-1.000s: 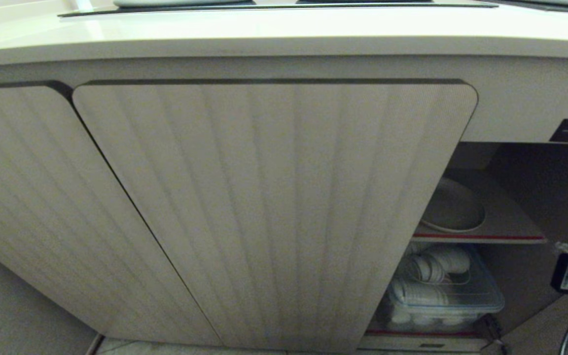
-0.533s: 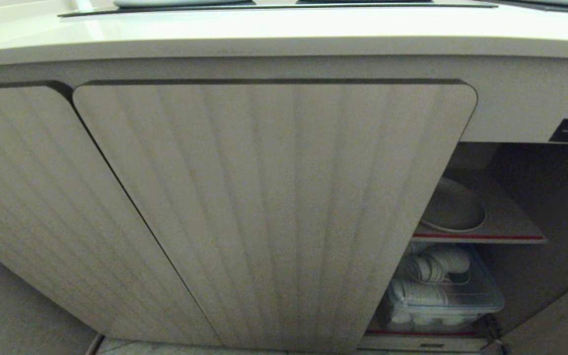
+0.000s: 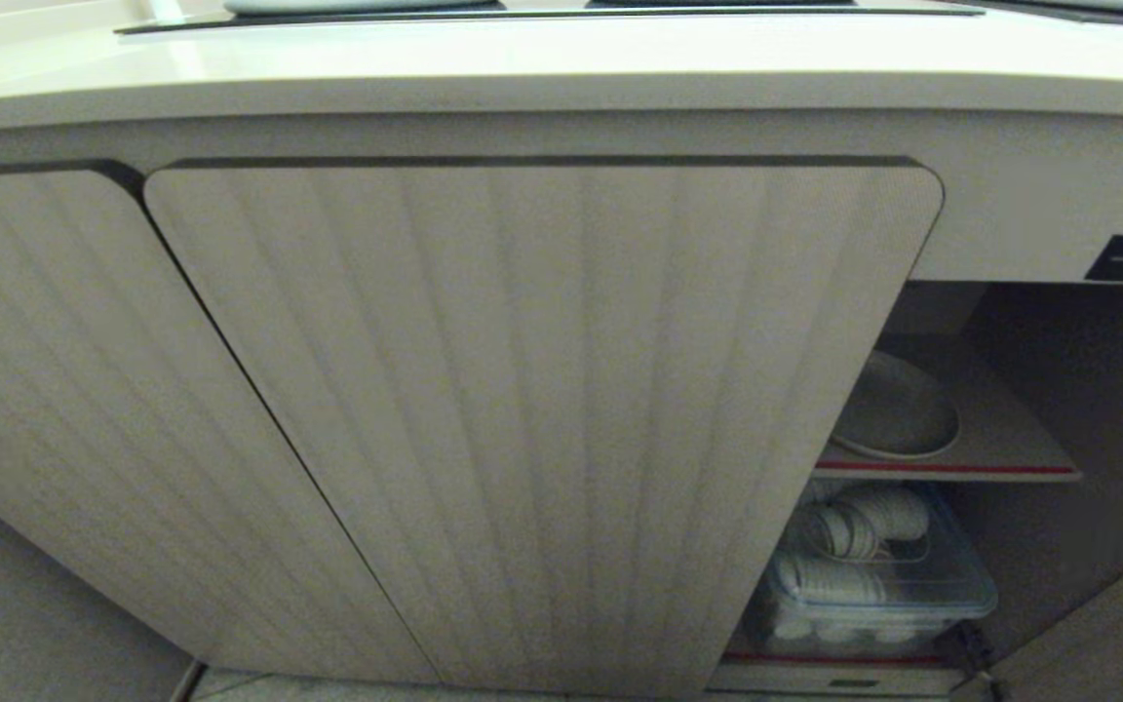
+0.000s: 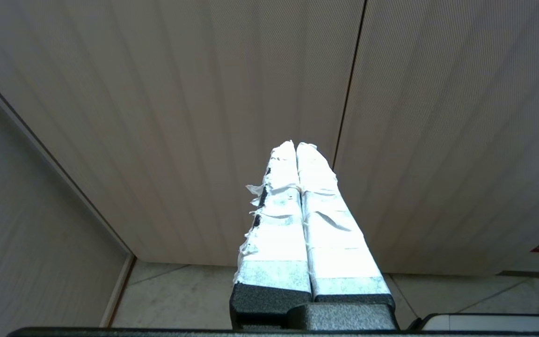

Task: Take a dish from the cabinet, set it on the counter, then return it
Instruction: Close the cabinet door

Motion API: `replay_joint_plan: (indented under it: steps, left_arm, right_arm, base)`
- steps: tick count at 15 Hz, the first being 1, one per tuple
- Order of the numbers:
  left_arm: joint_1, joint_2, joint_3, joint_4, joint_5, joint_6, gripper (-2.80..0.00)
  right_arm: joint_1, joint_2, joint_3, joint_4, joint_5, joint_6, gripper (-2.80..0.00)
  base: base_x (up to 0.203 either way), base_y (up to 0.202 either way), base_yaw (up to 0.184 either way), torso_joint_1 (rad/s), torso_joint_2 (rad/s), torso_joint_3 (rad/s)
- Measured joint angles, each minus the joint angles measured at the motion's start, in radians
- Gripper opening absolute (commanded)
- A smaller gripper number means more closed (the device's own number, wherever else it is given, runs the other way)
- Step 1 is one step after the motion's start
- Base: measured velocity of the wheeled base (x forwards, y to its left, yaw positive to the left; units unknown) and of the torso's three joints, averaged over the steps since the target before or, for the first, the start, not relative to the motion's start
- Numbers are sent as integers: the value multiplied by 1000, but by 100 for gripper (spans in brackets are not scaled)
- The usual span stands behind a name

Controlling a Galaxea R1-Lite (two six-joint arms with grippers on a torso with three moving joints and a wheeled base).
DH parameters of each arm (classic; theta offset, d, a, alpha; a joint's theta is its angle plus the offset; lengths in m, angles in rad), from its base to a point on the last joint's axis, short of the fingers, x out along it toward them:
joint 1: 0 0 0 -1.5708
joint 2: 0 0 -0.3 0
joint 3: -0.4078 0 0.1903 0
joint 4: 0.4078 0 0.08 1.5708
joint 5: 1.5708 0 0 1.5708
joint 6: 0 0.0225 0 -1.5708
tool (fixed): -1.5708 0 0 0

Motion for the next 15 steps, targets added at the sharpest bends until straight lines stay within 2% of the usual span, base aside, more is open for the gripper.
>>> replay_joint_plan:
  steps: [5,9,15]
  left_arm:
    - [0,0,0,0,0,0,-280]
    - [0,0,0,0,0,0,-280]
    - [0,0,0,0,0,0,-280]
  right_arm:
    - [16,-235,2,295,10,-3,-280]
    - [25,-461,2,470,71,-41,-280]
    - [7,-745,2,526,116,-78,-280]
  base:
    - [0,0,0,0,0,0]
    - [0,0,0,0,0,0]
    - [0,0,0,0,0,0]
